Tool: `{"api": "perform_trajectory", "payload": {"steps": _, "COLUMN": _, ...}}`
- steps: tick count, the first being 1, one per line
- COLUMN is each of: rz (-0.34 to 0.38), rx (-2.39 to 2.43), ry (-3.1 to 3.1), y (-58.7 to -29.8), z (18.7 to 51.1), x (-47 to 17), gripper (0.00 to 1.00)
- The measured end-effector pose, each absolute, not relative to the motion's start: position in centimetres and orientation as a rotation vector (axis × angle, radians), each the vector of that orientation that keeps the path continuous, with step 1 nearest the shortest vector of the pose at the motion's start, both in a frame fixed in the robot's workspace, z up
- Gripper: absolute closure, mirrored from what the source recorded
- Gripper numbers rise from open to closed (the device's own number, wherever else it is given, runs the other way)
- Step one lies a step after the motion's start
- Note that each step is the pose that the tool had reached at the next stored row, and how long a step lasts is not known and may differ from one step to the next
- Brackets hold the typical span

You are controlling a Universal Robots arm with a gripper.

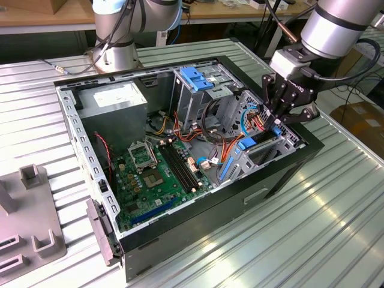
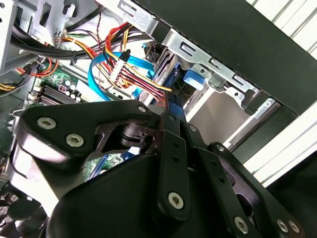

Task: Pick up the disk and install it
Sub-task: 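Insert the first disk wire, then insert the second disk wire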

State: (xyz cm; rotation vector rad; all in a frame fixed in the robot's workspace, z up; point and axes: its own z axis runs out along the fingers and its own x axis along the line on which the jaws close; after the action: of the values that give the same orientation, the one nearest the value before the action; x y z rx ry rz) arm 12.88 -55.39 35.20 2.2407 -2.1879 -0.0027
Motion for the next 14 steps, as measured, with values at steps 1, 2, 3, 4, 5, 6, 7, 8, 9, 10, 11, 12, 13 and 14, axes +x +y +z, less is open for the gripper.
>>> {"api": "perform_trajectory", "payload": {"steps": 1, "rz": -0.003, "rx": 2.241, "ry": -2.188, "y": -55.39, "z": 35.23, "x": 12.88, "gripper": 0.90}}
{"api": "perform_trajectory", "payload": {"steps": 2, "rz": -0.003, "rx": 2.241, "ry": -2.188, "y": -55.39, "z": 35.27, "x": 12.88, "gripper": 0.90}}
{"api": "perform_trajectory", "payload": {"steps": 3, "rz": -0.003, "rx": 2.241, "ry": -2.188, "y": -55.39, "z": 35.27, "x": 12.88, "gripper": 0.90}}
{"api": "perform_trajectory", "payload": {"steps": 4, "rz": -0.003, "rx": 2.241, "ry": -2.188, "y": -55.39, "z": 35.27, "x": 12.87, "gripper": 0.90}}
{"api": "perform_trajectory", "payload": {"steps": 5, "rz": -0.003, "rx": 2.241, "ry": -2.188, "y": -55.39, "z": 35.27, "x": 12.87, "gripper": 0.90}}
{"api": "perform_trajectory", "payload": {"steps": 6, "rz": -0.003, "rx": 2.241, "ry": -2.188, "y": -55.40, "z": 35.27, "x": 12.86, "gripper": 0.90}}
{"api": "perform_trajectory", "payload": {"steps": 7, "rz": -0.003, "rx": 2.241, "ry": -2.188, "y": -55.40, "z": 35.27, "x": 12.86, "gripper": 0.90}}
{"api": "perform_trajectory", "payload": {"steps": 8, "rz": -0.003, "rx": 2.241, "ry": -2.188, "y": -55.39, "z": 35.27, "x": 12.86, "gripper": 0.90}}
{"api": "perform_trajectory", "payload": {"steps": 9, "rz": -0.003, "rx": 2.241, "ry": -2.188, "y": -55.39, "z": 35.27, "x": 12.86, "gripper": 0.90}}
{"api": "perform_trajectory", "payload": {"steps": 10, "rz": -0.003, "rx": 2.241, "ry": -2.188, "y": -55.39, "z": 35.27, "x": 12.86, "gripper": 0.90}}
{"api": "perform_trajectory", "payload": {"steps": 11, "rz": -0.003, "rx": 2.241, "ry": -2.188, "y": -55.39, "z": 35.27, "x": 12.86, "gripper": 0.90}}
{"api": "perform_trajectory", "payload": {"steps": 12, "rz": -0.003, "rx": 2.241, "ry": -2.188, "y": -55.39, "z": 35.27, "x": 12.86, "gripper": 0.90}}
{"api": "perform_trajectory", "payload": {"steps": 13, "rz": -0.003, "rx": 2.241, "ry": -2.188, "y": -55.39, "z": 35.27, "x": 12.86, "gripper": 0.90}}
{"api": "perform_trajectory", "payload": {"steps": 14, "rz": -0.003, "rx": 2.241, "ry": -2.188, "y": -55.39, "z": 35.27, "x": 12.86, "gripper": 0.90}}
